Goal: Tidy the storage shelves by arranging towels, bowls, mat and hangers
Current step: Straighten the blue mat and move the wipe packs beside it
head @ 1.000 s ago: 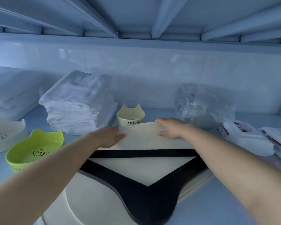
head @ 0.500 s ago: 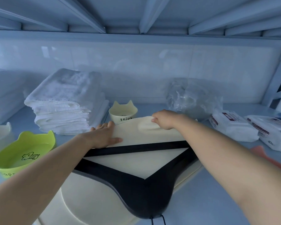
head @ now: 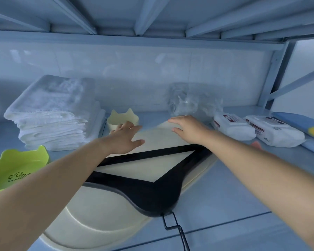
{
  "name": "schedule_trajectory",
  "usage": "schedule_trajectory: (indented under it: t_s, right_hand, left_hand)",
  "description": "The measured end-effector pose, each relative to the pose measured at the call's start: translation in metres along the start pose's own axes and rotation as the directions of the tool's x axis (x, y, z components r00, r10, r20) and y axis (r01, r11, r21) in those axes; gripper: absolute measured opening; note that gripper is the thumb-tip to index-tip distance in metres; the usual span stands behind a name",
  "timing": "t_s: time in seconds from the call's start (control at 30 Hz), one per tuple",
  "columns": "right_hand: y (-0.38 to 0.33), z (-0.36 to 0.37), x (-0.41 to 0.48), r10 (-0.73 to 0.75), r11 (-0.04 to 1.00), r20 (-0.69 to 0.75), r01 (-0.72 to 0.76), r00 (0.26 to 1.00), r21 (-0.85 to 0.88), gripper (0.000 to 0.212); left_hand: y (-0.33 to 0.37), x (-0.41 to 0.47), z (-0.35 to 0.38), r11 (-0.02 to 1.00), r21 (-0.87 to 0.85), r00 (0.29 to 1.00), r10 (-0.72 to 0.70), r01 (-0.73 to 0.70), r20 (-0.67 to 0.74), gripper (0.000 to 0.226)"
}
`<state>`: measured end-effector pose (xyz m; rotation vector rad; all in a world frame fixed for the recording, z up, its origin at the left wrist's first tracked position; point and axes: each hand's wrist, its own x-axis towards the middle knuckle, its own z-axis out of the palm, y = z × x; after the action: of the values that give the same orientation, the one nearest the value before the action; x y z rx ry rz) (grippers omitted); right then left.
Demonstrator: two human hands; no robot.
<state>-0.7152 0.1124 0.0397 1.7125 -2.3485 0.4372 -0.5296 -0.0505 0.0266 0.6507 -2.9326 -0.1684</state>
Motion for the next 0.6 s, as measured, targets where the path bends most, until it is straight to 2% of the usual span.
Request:
schedule_trajectory:
  t_s: [0.13, 0.2, 0.3, 0.43, 0.53, 0.6]
  right_hand:
    - [-0.003, -0.02, -0.04, -0.044, 0.998, -0.003, 0.044, 0.999, 0.033, 0.039]
    - [-0.002, -0.026, -0.062, -0.114, 0.992, -0.01, 0.115, 0.993, 0.056, 0.036]
    - [0.002, -0.031, -0.092, -0.226, 0.971, 0.002, 0.225, 0.974, 0.079, 0.022]
    - [0.013, -0.039, -0.119, -0.265, 0.957, 0.049, 0.256, 0.963, 0.134, 0.011]
    - [0.016, -0.039, -0.132, -0.303, 0.953, 0.139, 0.304, 0.943, 0.014, 0.016]
    - [0.012, -0.035, -0.136, -0.299, 0.91, 0.238, 0.351, 0.924, -0.22, 0.018]
  left_hand:
    - [0.045, -0.011, -0.002, 0.995, -0.055, 0.997, 0.078, -0.079, -0.024, 0.05]
    - [0.066, -0.021, 0.0, 0.995, -0.05, 0.995, 0.089, -0.091, -0.04, 0.048]
    - [0.098, -0.032, 0.004, 0.996, -0.043, 0.996, 0.073, -0.075, -0.041, 0.045]
    - [0.138, -0.043, 0.012, 0.999, -0.035, 1.0, 0.008, -0.009, -0.013, 0.052]
    - [0.161, -0.053, 0.021, 1.0, 0.013, 1.0, -0.023, 0.023, -0.001, 0.063]
    - [0.17, -0.061, 0.026, 0.997, 0.067, 0.999, -0.035, 0.036, -0.007, 0.067]
